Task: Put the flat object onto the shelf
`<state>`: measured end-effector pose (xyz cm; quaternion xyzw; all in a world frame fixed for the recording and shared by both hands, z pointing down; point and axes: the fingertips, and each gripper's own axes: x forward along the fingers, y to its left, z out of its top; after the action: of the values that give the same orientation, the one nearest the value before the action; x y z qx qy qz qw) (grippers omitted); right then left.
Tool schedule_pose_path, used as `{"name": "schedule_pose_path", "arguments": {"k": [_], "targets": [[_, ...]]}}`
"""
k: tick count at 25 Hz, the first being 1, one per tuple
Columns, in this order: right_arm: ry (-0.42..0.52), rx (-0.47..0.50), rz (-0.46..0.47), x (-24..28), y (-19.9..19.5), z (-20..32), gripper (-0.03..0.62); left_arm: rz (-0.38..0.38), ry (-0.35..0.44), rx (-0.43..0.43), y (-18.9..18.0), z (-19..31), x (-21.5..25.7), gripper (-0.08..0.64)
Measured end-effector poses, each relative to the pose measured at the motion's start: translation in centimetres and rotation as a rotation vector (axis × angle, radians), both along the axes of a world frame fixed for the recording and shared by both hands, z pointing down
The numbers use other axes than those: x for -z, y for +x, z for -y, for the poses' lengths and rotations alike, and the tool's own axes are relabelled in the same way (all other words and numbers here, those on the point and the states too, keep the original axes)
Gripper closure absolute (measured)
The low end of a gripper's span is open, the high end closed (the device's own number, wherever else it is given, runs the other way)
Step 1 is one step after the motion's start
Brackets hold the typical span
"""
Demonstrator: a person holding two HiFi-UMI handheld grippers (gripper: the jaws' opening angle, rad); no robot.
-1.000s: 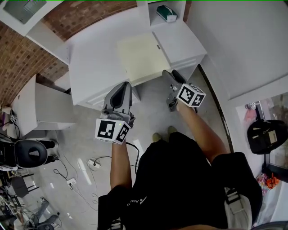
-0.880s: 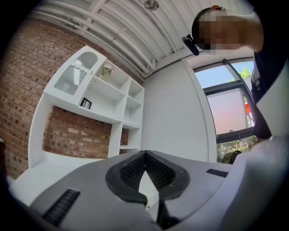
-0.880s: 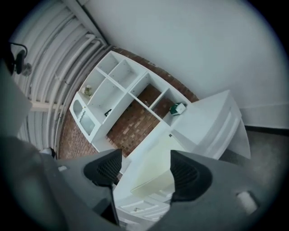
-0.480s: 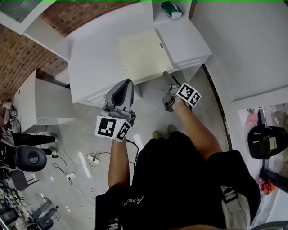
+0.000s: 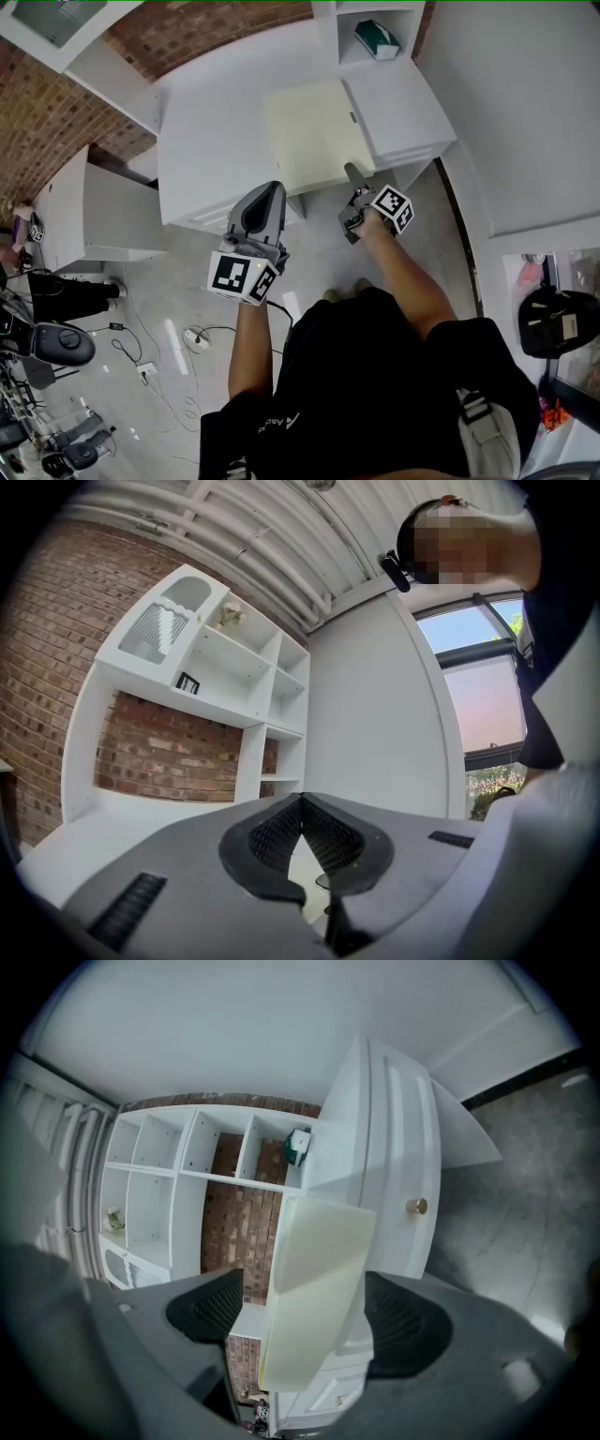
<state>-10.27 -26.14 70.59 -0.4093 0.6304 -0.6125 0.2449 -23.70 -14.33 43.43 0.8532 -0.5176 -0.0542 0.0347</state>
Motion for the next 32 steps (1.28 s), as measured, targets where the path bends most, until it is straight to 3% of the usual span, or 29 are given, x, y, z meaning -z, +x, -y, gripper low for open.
{"name": "schedule_pose_path", "arguments": {"k": [6, 13, 20, 27, 32], "targets": [[-0.038, -0.009, 0.047, -1.1, -1.2, 1.7, 0.201, 0.006, 0.003, 0.012, -0.9, 0.9, -0.9, 0.561], [-0.006, 0.022, 0.119, -0.9, -2.5, 2.8, 0.203, 0.008, -0.025, 0.025, -1.3, 1.3, -1.6, 0.561], [-0.012, 0.050, 0.189, -1.2, -2.8, 3.0, 0.296, 0.007, -0.035, 0.033, -1.2, 1.7, -1.7, 0.561], [0.006, 0.037, 0.176, 0.0, -2.4, 2.5, 0.318, 0.004, -0.027, 0.038, -1.3, 1.5, -1.7, 0.561], [0.078, 0.068, 0.153, 2.4, -1.1, 1.9, 0.318, -0.004, -0.023, 0.040, -1.4, 1.2, -1.3, 0.561]]}}
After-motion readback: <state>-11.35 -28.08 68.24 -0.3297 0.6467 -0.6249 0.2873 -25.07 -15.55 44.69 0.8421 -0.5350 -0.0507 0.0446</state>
